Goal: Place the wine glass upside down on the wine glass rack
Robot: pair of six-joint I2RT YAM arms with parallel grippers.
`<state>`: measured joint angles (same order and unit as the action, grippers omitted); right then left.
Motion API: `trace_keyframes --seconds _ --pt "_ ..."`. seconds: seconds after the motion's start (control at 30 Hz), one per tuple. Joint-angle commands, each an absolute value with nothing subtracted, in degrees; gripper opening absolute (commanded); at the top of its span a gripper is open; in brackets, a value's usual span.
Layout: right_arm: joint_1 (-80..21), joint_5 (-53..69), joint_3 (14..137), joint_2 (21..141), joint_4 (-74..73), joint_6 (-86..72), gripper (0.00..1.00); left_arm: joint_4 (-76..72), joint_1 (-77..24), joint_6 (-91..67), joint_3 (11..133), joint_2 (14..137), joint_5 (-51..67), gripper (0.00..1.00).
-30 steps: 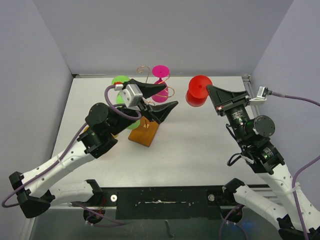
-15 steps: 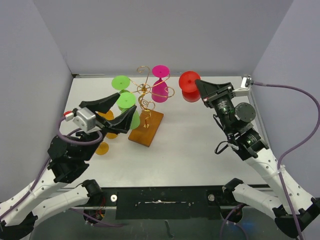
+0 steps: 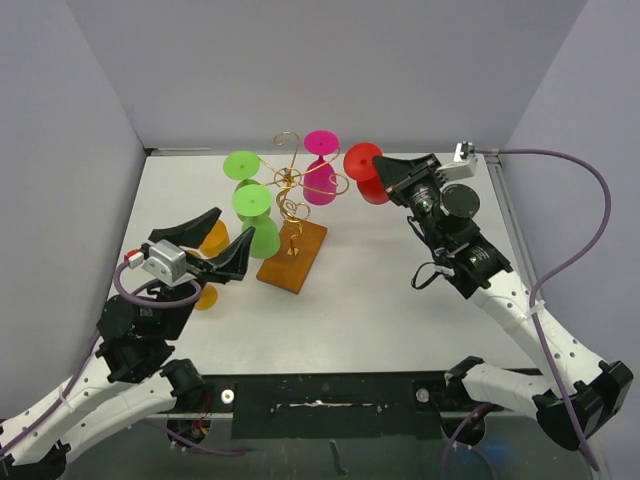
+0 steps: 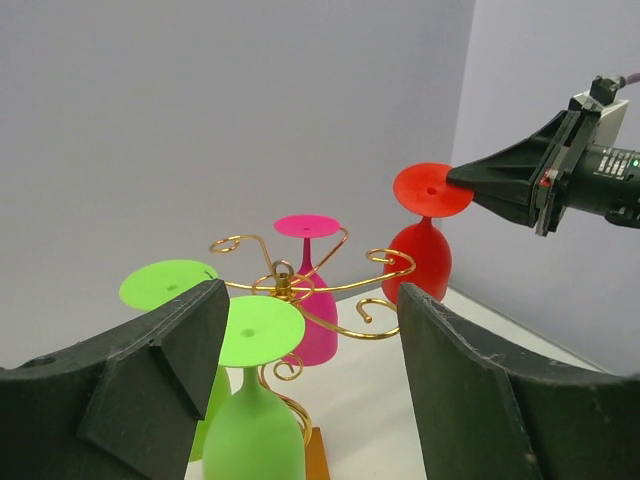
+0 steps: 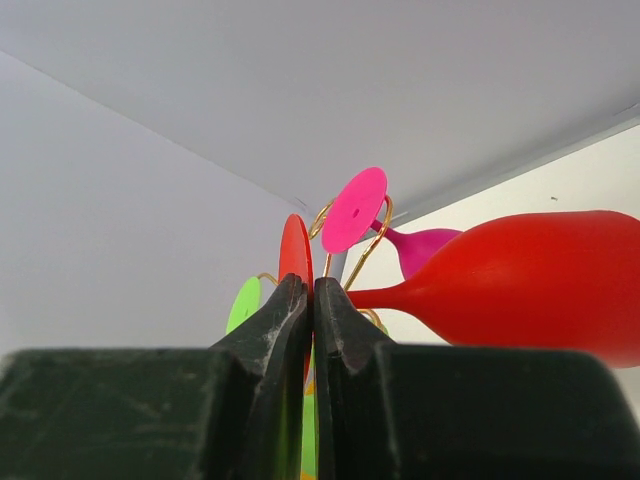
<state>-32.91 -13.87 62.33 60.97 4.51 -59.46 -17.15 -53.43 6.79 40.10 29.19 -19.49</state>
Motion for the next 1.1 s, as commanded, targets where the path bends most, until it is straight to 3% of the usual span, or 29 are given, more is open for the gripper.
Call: trace_keyframes --seconds 0.0,0.5,1.07 --pt "-32.30 -12.91 66.30 62.67 7.66 -58.62 0.00 -19.51 -53.53 7.16 40.98 27.16 -21.48 0.66" --pt "-32.39 -11.75 70.46 70.99 6.81 -61.70 0.00 -19.45 -53.53 5.98 40.97 25.54 -22.01 0.65" --pt "-33.42 -4.53 71.84 72.59 4.06 -60.56 0.00 -18.89 -53.53 5.72 41.34 25.92 -22.32 0.65"
